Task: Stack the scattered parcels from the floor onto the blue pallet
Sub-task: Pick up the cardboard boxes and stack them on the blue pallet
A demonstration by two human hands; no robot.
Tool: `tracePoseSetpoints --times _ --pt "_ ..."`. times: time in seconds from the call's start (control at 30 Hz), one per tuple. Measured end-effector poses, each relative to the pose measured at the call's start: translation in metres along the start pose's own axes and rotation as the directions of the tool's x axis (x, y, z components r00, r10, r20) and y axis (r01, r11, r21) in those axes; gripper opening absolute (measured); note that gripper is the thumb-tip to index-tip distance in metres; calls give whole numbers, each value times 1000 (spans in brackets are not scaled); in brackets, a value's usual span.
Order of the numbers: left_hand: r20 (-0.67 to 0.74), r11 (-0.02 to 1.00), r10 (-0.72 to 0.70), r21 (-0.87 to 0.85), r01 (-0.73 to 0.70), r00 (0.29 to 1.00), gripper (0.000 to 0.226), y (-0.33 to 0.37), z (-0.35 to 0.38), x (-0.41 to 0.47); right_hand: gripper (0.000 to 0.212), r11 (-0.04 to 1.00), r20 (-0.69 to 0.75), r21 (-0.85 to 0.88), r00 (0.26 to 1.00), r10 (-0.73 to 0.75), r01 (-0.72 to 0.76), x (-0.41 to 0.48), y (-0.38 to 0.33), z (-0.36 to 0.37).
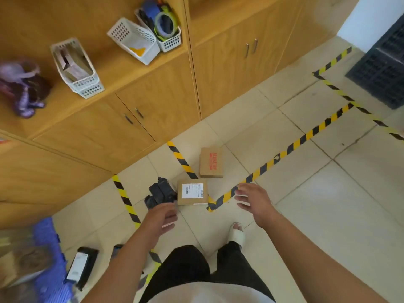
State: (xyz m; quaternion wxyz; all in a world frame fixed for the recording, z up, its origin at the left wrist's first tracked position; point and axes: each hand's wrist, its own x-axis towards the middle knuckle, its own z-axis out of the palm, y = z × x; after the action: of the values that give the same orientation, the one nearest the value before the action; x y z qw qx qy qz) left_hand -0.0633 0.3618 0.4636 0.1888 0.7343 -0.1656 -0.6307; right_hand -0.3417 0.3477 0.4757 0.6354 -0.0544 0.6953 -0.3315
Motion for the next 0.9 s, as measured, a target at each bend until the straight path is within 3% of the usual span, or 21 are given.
tracePoseSetpoints --times 0.07,0.17,0.3,0.37,0.5,0.6,0.67,0.8,0.9 --pt "-34 998 -52 -46 51 998 22 -1 11 5 9 994 24 -74 997 76 -75 27 -14 -1" --pt "-66 987 -130 -100 123 989 24 2 33 23 27 978 142 -133 973 181 -162 65 -32 -5" --pt "-53 975 -192 -120 185 980 26 19 70 75 15 950 53 -264 981 185 -165 113 -65 -8" --pt "-32 975 -201 -108 196 979 27 31 92 110 18 944 85 -266 971 225 -195 139 -81 -9" --pt "6 966 -258 14 258 966 32 53 135 197 16 921 -46 -313 972 229 -231 207 -106 -8" --pt "-56 946 -319 46 322 946 29 70 163 272 24 892 -30 -348 955 297 -288 277 -112 4" --pt "-41 953 -294 57 296 955 24 68 176 324 16 871 -67 -377 947 313 -315 334 -105 17" --pt "-88 944 -296 124 305 951 20 41 199 424 20 810 -137 -424 912 386 -406 448 -69 44" --pt "-140 955 -183 209 210 973 14 33 217 504 27 757 -104 -519 909 404 -396 528 -34 57"
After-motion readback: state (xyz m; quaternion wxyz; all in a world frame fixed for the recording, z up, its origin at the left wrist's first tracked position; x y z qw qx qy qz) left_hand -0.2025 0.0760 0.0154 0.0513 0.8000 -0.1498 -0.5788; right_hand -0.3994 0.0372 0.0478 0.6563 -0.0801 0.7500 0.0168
